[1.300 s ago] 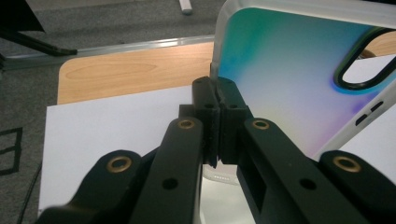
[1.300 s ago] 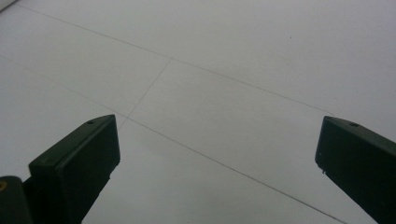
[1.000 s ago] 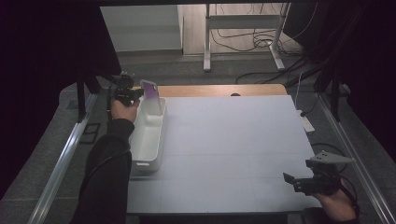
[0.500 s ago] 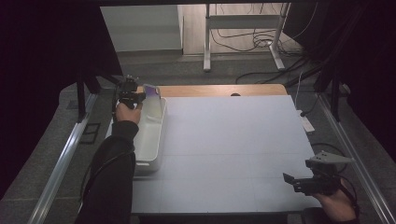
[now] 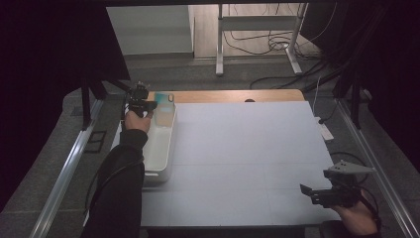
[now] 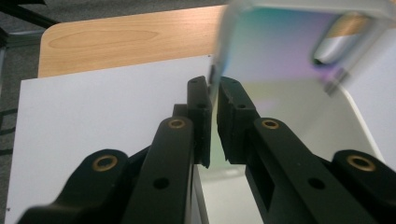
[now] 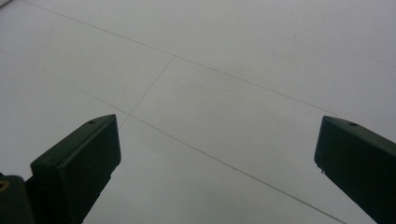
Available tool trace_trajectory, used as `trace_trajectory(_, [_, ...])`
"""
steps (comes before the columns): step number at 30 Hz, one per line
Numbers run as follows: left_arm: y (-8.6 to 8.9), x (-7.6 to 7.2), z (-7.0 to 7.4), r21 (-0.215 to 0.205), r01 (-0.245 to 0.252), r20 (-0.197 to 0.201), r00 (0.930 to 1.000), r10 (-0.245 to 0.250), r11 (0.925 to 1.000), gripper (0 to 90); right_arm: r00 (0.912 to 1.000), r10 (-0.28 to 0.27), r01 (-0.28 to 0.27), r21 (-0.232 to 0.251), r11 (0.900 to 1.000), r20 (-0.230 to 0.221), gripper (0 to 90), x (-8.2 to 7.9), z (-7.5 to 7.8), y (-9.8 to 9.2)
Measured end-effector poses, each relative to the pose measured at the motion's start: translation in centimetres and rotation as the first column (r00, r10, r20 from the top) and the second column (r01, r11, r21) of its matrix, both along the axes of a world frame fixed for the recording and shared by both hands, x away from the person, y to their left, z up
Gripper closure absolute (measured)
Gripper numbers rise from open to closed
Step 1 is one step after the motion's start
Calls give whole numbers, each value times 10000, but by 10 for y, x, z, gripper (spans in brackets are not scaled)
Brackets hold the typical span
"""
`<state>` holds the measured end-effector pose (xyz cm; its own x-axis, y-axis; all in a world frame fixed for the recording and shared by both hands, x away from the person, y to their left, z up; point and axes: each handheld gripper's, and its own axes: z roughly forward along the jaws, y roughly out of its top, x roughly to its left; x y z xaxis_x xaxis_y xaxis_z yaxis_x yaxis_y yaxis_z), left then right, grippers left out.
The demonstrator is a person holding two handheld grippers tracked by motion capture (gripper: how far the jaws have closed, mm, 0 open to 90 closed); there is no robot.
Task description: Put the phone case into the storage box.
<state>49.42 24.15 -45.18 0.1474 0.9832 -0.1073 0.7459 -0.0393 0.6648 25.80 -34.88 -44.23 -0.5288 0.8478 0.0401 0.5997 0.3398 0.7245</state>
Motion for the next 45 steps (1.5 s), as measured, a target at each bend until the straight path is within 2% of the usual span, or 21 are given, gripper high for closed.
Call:
trace_trajectory(13, [3,-4,3,-222,285,345,9990,-277,9993,707,10000,23,-23,5,10000,4,3,0,0,0])
trace_trajectory(29, [6,-14,11,-333,1013,571,9934,-993,9943,507,10000,32,-32,18,10000,24,3,0,0,0])
trace_trajectory(41, [9,-25,19,-479,1635,695,9847,-1600,9854,372,10000,48,-48,-16,10000,9,3,0,0,0])
trace_trajectory(45, [10,-31,21,-723,1813,816,9811,-1753,9808,291,10000,42,-42,-4,10000,14,3,0,0,0])
